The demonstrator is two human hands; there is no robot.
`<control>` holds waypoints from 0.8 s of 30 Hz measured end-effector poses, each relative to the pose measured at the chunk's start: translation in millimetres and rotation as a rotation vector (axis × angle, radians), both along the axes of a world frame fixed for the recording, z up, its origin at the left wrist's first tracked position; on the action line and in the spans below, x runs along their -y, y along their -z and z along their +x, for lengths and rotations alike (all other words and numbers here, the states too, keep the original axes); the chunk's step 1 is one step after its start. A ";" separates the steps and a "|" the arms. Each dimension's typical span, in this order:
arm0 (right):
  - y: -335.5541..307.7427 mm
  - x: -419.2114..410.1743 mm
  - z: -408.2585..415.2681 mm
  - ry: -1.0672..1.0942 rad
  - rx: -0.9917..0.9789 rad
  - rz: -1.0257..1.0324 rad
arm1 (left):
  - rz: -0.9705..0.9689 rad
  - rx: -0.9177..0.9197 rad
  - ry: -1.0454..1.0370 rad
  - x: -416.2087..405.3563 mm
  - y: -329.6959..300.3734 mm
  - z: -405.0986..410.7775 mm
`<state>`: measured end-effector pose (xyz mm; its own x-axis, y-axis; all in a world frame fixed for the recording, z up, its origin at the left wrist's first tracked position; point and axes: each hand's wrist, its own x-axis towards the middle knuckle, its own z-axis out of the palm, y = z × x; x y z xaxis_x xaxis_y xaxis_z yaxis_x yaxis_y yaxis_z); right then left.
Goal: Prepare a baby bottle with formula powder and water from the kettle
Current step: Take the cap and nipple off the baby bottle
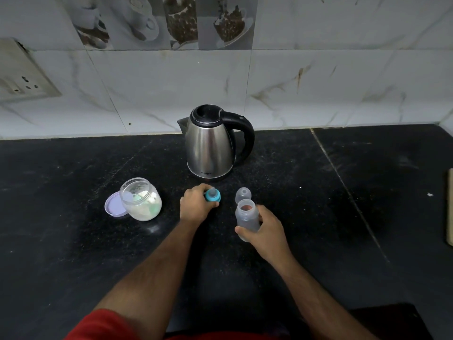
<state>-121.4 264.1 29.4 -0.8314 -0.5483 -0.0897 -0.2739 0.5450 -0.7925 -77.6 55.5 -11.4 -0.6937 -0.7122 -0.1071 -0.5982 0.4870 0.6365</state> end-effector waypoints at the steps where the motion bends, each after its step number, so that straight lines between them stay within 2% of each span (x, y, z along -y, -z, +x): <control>1: 0.0 -0.4 -0.6 -0.005 0.002 -0.007 | -0.027 0.017 0.003 0.1 1.5 -1.4; 12: 1.1 -2.2 3.7 -0.036 0.022 -0.018 | -0.045 0.081 -0.038 -2.0 7.4 -1.0; 17: 4.6 1.8 7.4 -0.037 0.055 -0.024 | 0.015 -0.090 -0.122 -17.4 2.5 23.4; 24: 17.0 29.6 22.6 -0.092 0.081 -0.031 | 0.250 -0.259 -0.128 -37.5 -3.0 78.2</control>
